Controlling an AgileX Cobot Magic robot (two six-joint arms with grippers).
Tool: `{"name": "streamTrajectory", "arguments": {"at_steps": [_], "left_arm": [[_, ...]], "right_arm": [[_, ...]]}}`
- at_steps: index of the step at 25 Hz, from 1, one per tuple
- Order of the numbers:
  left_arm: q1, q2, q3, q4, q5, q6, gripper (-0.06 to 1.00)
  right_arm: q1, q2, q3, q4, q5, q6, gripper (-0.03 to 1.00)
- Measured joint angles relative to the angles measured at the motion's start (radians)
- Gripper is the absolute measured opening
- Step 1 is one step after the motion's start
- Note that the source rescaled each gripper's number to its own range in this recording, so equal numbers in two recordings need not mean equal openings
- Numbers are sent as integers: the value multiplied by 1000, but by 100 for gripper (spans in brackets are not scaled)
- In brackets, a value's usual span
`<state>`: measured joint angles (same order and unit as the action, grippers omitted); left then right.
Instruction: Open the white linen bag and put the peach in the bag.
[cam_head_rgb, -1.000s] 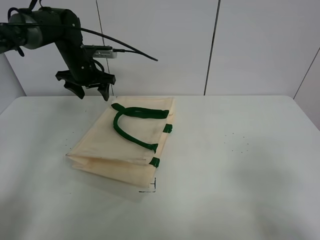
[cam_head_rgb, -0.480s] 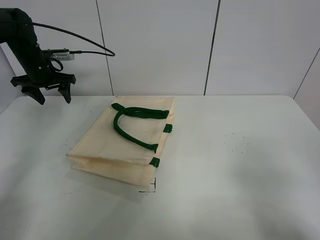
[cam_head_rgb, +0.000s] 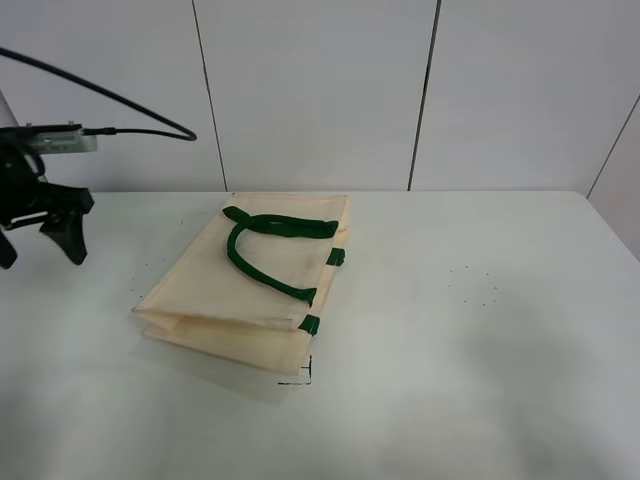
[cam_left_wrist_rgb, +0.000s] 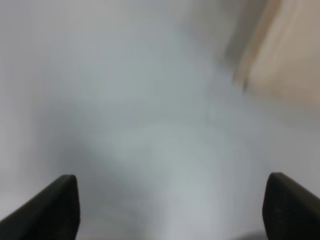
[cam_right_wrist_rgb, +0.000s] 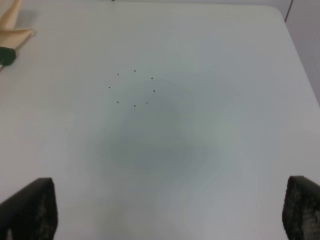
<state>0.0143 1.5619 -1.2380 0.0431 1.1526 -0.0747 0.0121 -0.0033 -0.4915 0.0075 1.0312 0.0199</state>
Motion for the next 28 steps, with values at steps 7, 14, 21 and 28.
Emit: {"name": "streamTrajectory", "arguments": {"at_steps": [7,14,21,28], "left_arm": [[0,-442,415,0,-54,49,100],[0,-894,704,-1,-133,88,100],[0,-1254,740,-69,-111,109,100],[0,-1474,743,-75,-107,119,100]], "right_arm": [[0,0,0,0,0,0,100],[0,0,0,0,0,0,100],[0,0,0,0,0,0,100],[0,0,0,0,0,0,100]]}}
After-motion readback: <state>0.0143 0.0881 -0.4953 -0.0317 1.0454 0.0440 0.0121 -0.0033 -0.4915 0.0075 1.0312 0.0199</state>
